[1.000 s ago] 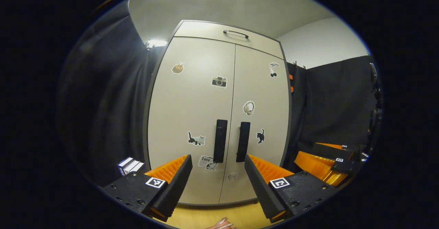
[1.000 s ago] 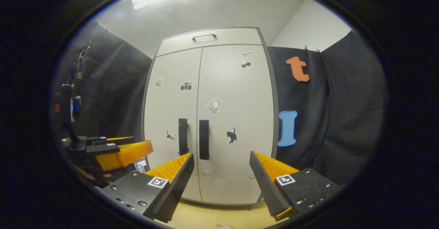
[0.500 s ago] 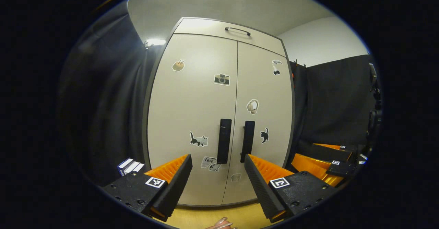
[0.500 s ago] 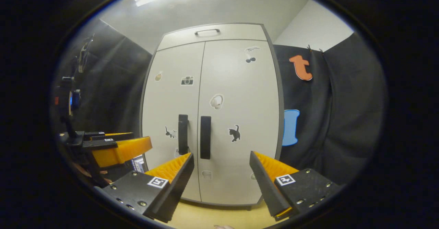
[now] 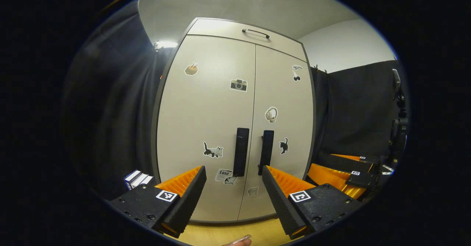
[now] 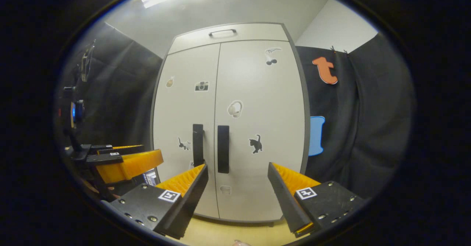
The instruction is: Open the right door of the double-door shoe cabinet with the right hand, and open the left door with the left hand.
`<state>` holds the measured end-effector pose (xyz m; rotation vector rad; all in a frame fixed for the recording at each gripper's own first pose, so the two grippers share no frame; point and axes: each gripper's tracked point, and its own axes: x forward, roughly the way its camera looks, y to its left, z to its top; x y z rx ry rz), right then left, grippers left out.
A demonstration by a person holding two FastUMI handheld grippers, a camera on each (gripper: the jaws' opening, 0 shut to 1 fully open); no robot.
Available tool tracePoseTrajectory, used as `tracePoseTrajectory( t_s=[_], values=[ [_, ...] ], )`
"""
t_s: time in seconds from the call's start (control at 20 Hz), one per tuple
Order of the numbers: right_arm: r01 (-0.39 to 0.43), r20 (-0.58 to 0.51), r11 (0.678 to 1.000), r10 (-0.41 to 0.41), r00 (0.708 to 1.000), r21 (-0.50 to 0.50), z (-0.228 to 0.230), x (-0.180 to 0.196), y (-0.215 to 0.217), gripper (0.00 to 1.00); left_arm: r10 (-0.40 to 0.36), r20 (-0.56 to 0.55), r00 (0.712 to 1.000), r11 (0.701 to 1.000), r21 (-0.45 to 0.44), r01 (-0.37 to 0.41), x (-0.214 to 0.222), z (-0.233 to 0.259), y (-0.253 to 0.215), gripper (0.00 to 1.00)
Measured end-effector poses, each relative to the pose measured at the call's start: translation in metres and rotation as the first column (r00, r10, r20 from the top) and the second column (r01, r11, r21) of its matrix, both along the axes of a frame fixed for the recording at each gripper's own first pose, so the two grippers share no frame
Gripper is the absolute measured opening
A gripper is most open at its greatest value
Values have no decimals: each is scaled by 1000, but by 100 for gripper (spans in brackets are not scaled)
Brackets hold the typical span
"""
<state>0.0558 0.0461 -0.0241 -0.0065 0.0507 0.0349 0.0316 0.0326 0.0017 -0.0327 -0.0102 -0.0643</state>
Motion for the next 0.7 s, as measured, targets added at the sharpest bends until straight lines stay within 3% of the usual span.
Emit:
tracePoseTrajectory(
  t_s=[0.05, 0.1, 0.35, 0.4, 0.45, 0.7],
  values=[
    [0, -4, 1000, 0, 1000, -6, -2, 5, 2, 98, 2, 4, 1000, 1000, 7, -2, 0, 1, 2, 95],
    [7, -5, 1000, -7, 1000, -17, -2, 10, 3, 94, 2, 9, 1000, 1000, 10, -2, -1, 3, 4, 95],
    [23, 33, 998, -22, 999, -54, 1, 41, 21, 98, -6, 13, 1000, 1000, -4, 6, -6, 5, 16, 95],
    [26, 33, 998, -24, 999, -50, -1, 47, 24, 98, -6, 10, 1000, 1000, -1, 6, -6, 5, 19, 91],
    [32, 37, 998, -30, 999, -47, 0, 55, 27, 98, -6, 7, 1000, 1000, 5, 6, -7, 4, 23, 95],
    [85, 43, 995, -84, 996, -44, -8, 94, 30, 98, -8, -10, 1000, 1000, 10, 8, -7, -2, 42, 95]
  ],
)
